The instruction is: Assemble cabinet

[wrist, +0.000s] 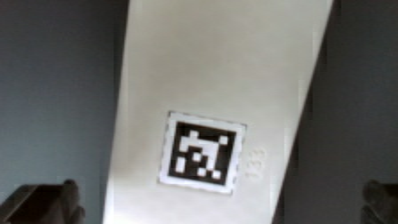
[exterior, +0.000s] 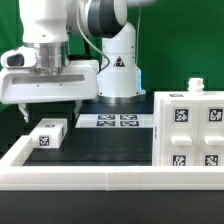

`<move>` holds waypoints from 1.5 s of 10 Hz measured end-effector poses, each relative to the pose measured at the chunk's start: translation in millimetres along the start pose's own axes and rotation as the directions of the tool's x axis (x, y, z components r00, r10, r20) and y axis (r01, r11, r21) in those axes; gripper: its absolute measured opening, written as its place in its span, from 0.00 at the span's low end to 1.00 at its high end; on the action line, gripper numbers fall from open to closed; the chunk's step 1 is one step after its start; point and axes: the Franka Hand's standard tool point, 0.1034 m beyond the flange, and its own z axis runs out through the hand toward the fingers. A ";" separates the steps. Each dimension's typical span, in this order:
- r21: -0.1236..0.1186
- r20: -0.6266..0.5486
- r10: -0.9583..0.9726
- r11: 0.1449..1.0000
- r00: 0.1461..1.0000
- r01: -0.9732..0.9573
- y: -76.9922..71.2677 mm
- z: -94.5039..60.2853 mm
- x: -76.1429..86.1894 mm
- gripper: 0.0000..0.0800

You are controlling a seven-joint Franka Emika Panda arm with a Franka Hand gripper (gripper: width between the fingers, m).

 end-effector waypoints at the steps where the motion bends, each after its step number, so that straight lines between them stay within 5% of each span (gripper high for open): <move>1: 0.002 0.007 0.002 1.000 1.000 -0.002 0.8 3.5 -2.4 1.00; 10: 0.008 0.038 -0.001 1.000 0.999 0.001 2.2 21.0 -10.4 0.96; 11: 0.008 0.038 -0.001 1.000 0.999 0.001 2.3 20.9 -10.4 0.74; 15: 0.007 0.037 -0.001 1.000 0.999 0.001 2.4 21.0 -10.3 0.70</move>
Offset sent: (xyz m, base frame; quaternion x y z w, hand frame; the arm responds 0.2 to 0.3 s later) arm 0.0016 -0.0076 -0.0114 -0.0013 0.0126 -0.0031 0.9999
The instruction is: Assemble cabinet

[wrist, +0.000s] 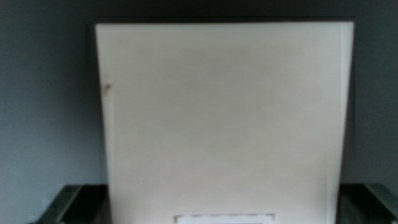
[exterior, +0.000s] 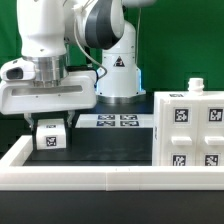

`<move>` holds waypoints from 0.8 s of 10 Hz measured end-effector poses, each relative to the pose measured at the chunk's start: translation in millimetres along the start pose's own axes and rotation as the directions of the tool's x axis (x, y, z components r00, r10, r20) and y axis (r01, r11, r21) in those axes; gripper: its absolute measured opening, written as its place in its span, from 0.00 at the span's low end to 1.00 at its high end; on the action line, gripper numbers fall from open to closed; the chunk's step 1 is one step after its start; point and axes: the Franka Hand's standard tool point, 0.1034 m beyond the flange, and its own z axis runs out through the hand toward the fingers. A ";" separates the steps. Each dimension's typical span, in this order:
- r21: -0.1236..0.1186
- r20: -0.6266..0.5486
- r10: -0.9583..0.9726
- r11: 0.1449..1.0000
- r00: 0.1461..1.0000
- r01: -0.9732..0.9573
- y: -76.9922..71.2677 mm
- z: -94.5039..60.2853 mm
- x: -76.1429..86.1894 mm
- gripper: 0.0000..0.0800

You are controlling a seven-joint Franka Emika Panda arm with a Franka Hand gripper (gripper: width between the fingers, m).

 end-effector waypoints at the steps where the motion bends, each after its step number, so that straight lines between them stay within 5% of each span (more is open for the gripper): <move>1: 0.000 -0.002 -0.002 1.000 1.000 0.002 -0.9 -1.4 0.5 0.70; 3: 0.009 -0.010 -0.003 1.000 1.000 0.003 -15.4 -17.8 4.4 0.70; 8: 0.039 -0.065 0.029 0.999 0.997 -0.027 -87.3 -104.1 34.8 0.70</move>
Offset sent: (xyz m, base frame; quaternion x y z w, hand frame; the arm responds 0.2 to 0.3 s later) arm -0.0064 0.0315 0.0533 -0.0149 -0.0194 0.0042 0.9997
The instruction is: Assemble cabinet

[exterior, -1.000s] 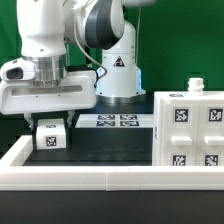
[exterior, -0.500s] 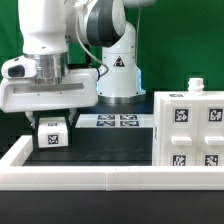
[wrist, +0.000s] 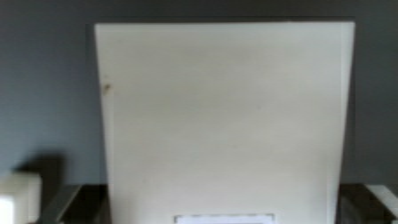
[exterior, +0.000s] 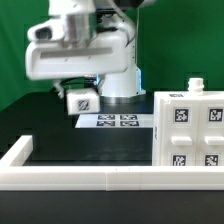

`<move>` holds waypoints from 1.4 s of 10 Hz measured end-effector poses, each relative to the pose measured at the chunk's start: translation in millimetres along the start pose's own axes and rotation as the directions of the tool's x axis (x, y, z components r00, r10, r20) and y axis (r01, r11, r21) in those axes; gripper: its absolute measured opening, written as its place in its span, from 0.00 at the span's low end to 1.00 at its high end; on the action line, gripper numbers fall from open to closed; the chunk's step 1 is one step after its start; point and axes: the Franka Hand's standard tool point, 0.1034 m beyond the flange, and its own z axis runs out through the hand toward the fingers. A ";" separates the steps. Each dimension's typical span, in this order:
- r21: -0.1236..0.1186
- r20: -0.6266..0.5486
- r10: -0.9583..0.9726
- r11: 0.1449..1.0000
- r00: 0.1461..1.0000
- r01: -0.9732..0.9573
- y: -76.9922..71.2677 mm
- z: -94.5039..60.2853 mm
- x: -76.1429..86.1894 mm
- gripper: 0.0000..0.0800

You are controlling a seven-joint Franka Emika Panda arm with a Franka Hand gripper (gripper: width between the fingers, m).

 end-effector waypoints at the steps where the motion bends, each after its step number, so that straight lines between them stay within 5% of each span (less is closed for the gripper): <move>1: -0.005 -0.004 0.022 1.000 1.000 -0.022 -16.7 -12.8 6.8 0.70; 5: -0.033 0.001 0.117 0.993 0.993 -0.117 -86.2 -71.5 70.1 0.70; 9: -0.055 0.002 0.180 0.982 0.984 -0.179 -97.5 -82.4 137.2 0.70; 14: -0.056 0.006 0.177 0.983 0.984 -0.176 -96.9 -79.5 136.0 0.70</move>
Offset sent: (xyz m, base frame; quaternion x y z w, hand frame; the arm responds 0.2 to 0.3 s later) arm 0.0575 0.0709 0.0609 -0.0260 -0.0319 0.0603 0.9973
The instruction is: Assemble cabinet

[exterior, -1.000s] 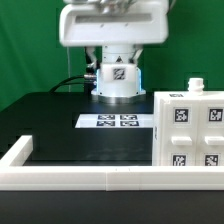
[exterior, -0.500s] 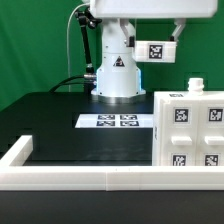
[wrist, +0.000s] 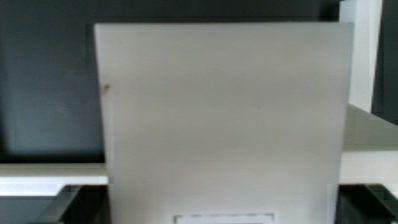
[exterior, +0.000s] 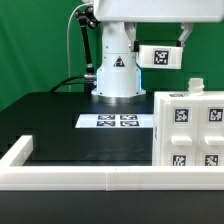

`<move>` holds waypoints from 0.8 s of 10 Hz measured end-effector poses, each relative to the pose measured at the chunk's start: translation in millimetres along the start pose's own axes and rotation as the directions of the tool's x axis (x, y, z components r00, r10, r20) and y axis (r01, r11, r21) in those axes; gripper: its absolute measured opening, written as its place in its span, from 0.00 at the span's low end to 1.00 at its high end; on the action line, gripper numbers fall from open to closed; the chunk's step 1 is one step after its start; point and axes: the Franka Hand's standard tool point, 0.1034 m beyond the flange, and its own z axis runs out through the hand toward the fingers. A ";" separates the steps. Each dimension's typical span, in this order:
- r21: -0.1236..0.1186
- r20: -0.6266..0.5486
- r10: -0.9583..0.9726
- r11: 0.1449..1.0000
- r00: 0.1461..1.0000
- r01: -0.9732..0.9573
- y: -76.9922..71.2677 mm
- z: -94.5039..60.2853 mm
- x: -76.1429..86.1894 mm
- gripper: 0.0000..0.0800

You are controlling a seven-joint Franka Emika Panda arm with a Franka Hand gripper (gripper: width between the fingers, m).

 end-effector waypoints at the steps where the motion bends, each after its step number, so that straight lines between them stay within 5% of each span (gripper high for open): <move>1: 0.000 0.000 -0.001 1.000 1.000 0.001 -0.3 0.7 -0.7 0.70; 8: 0.010 -0.005 -0.047 0.999 0.999 0.047 -52.6 6.7 16.0 0.70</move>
Offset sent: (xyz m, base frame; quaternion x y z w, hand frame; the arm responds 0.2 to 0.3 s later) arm 0.0138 0.0450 0.0011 0.0246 0.0016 0.0343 0.9991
